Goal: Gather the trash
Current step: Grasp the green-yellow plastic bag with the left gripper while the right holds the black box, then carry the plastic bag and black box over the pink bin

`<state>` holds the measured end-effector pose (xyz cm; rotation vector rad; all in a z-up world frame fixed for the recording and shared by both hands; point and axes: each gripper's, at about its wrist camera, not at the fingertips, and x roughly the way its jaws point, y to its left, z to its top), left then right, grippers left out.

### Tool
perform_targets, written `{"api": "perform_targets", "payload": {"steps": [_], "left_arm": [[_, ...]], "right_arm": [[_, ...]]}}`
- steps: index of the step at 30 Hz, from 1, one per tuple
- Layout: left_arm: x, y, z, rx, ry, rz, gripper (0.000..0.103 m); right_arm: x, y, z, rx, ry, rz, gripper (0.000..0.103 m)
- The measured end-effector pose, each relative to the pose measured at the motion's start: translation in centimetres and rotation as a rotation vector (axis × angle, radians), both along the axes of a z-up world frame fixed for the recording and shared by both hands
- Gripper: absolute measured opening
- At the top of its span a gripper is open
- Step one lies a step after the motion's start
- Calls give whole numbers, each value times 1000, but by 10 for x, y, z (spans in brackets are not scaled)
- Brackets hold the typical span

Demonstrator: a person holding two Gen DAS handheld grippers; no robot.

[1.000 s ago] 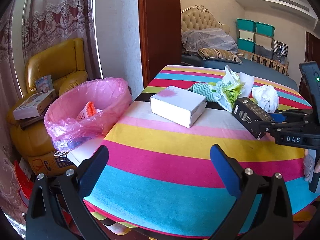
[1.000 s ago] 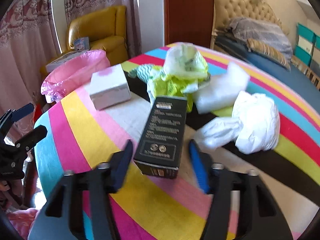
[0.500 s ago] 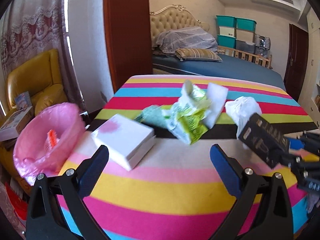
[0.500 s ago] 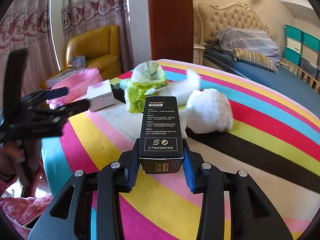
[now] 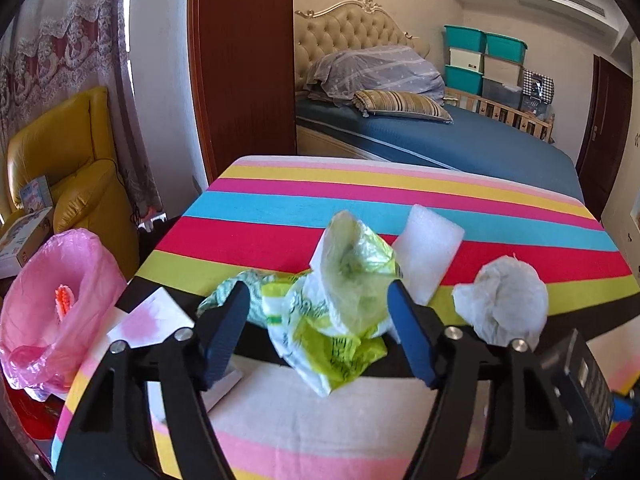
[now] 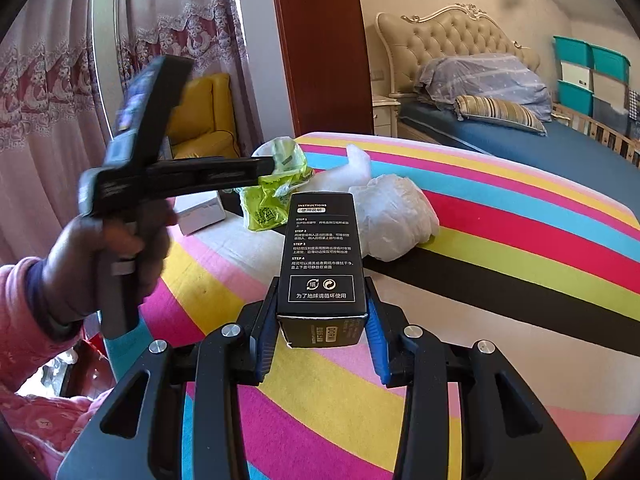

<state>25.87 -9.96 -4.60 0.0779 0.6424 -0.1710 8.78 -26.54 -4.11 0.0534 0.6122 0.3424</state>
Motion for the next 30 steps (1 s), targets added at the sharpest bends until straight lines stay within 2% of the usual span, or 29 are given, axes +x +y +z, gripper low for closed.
{"api": "perform_targets", "payload": {"steps": [1,2,3,4,8,13,20,30], "left_arm": [[4,0,-1,-3,11,3,61],[9,-1,-2,-3,20,6,53],[14,-2,-5,-4,35,3,35],[17,-2,-7,-13,55,-11,27],[4,-1,-4,-6,32,-18,14],[-40,3,1,12,-14,-61,14],[-93,29,-1,9,-29,-84,14],[-142,61,-6,33,-48,-76,14]], "right_arm": [[-2,-1,0,4,-1,-1,38],[-2,-2,0,10,-2,-3,38],[-2,-2,0,14,-3,-5,38],[-3,-3,0,18,-4,-5,38],[-5,-2,0,15,-10,5,38],[-6,0,0,5,-13,13,38],[-9,10,-1,-16,-6,25,38],[-10,37,-4,-49,9,82,38]]}}
